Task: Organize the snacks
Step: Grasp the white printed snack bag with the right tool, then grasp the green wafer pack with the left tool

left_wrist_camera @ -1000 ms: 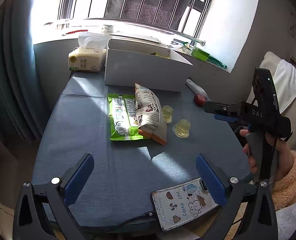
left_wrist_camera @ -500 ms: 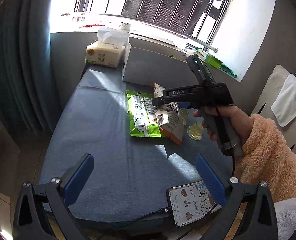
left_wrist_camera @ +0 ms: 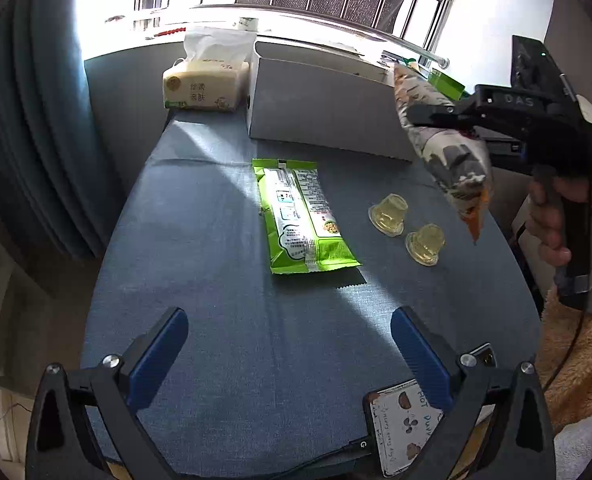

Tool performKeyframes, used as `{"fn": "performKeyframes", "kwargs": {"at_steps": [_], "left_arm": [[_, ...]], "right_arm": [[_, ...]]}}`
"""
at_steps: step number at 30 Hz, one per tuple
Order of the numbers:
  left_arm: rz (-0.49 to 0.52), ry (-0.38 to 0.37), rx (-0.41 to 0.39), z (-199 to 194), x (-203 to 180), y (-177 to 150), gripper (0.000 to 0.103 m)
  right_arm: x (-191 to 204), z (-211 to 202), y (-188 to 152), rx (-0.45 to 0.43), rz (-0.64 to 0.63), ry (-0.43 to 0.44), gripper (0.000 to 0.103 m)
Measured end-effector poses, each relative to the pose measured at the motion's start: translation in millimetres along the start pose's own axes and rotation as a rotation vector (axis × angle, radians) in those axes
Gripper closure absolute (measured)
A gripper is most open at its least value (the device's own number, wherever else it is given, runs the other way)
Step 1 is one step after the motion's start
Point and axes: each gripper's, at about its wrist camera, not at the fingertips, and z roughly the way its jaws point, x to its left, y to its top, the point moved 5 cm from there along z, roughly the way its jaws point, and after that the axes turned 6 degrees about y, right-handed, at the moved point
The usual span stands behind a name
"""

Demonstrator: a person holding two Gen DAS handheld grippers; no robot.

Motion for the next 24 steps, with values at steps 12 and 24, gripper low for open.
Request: {"fn": "performKeyframes", "kwargs": {"at_steps": [12,24], "left_arm": [[0.041,0.136,0.114,103,-33,51,0.0],[0.041,-0.005,0.02,73,-16,37,0.041]], "right_arm": [[-25,-107,-65,-0.143,0.092,-0.058,0.06],[-40,-125,-91,-0.147,0.121,-0.096,0.06]]}}
